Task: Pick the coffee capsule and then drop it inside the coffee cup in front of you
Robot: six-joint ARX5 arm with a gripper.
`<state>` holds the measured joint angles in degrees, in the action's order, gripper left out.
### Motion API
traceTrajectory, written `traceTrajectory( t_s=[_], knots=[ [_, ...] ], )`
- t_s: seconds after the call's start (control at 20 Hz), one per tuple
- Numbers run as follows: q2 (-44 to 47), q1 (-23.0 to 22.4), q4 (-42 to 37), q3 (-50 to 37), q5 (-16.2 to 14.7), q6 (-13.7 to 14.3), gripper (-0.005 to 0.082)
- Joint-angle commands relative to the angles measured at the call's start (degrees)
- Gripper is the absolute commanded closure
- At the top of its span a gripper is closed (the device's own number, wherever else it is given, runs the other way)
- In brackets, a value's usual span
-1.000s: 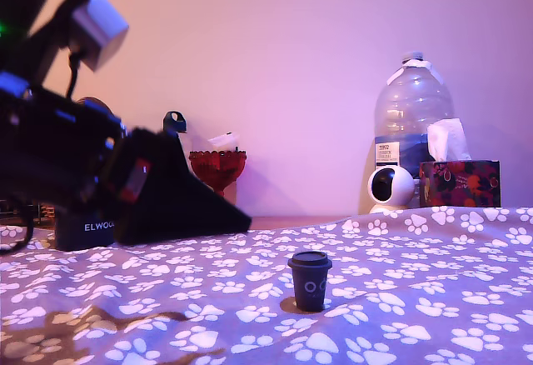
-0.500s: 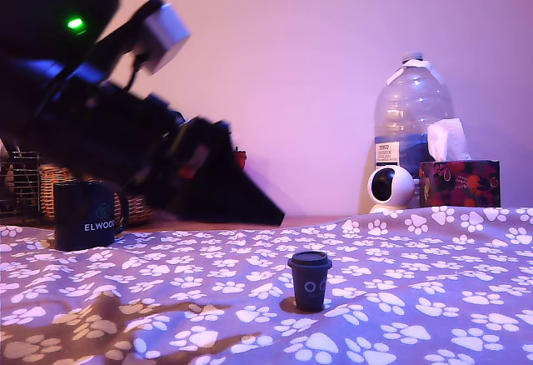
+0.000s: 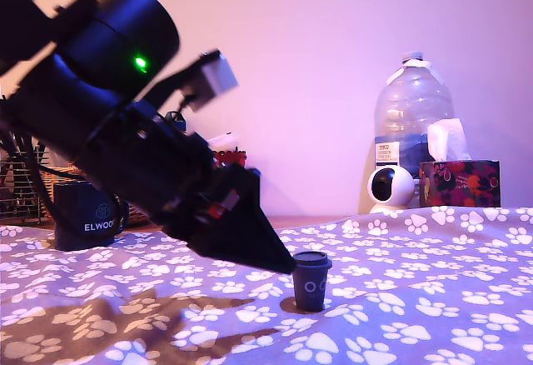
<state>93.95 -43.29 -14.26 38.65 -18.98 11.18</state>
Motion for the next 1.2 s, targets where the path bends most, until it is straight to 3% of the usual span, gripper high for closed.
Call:
traceTrajectory(
  t_s=[0.0,0.35,1.15],
  knots=[
    [1.0,-0.4,1.1,2.6,0.0,1.4,0.0235],
    [3.7,-0.4,5.5,6.9,0.4,2.3,0.0235],
    [9.3,-1.4,7.6,11.6,-0.7,2.8,0.0235]
  ],
)
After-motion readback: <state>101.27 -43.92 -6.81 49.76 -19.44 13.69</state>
